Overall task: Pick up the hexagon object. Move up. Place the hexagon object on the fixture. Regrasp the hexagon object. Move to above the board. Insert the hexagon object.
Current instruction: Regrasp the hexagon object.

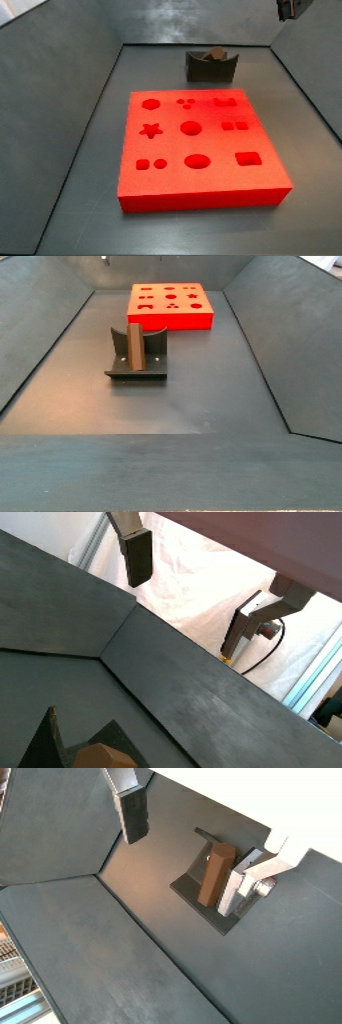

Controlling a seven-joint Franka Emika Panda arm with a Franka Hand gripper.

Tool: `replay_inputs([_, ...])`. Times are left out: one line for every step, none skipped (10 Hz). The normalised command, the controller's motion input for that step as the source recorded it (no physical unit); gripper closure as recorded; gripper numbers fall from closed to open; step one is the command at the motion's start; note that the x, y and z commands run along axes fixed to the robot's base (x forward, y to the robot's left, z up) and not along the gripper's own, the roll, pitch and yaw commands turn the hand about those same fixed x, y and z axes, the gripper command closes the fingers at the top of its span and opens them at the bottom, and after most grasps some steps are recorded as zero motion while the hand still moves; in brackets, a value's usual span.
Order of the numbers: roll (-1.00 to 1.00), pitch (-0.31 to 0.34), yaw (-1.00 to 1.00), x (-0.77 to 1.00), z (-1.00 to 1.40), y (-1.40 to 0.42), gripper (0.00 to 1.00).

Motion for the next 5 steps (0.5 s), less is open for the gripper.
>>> replay_inputs([0.14, -0.019, 0.13, 0.04, -1.0, 0.07, 0.0])
replay_inputs([0.14, -0.029, 0.11, 0.04, -1.0, 0.07, 0.0])
replay_inputs([0.13, -0.055, 0.09, 0.05, -1.0, 0.06, 0.0])
replay_inputs([0.09, -0.071, 0.07, 0.06, -1.0, 0.06, 0.0])
replay_inputs([0.07, -0.076, 0.05, 0.07, -1.0, 0.06, 0.0])
